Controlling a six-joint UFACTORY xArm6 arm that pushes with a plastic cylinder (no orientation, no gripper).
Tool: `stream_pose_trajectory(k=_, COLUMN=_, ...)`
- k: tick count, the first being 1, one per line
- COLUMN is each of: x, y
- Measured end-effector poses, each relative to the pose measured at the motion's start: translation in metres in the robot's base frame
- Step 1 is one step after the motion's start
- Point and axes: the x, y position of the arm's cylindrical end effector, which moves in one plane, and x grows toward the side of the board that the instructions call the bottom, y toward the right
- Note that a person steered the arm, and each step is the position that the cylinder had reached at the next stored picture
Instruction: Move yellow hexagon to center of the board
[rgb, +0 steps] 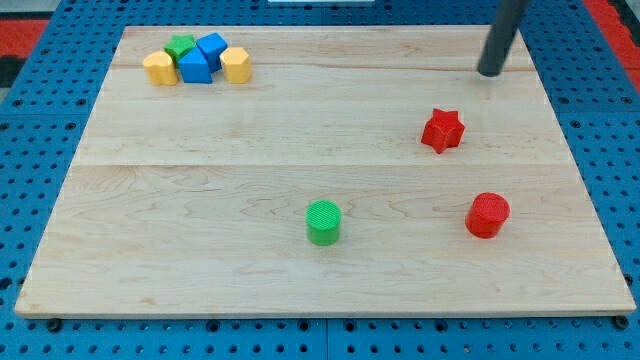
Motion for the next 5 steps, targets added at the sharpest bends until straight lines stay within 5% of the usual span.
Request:
stream_pose_trajectory(k=4, x=-0.033, y=-0.249)
stream_pose_trajectory(k=5, x=-0.034, y=-0.26)
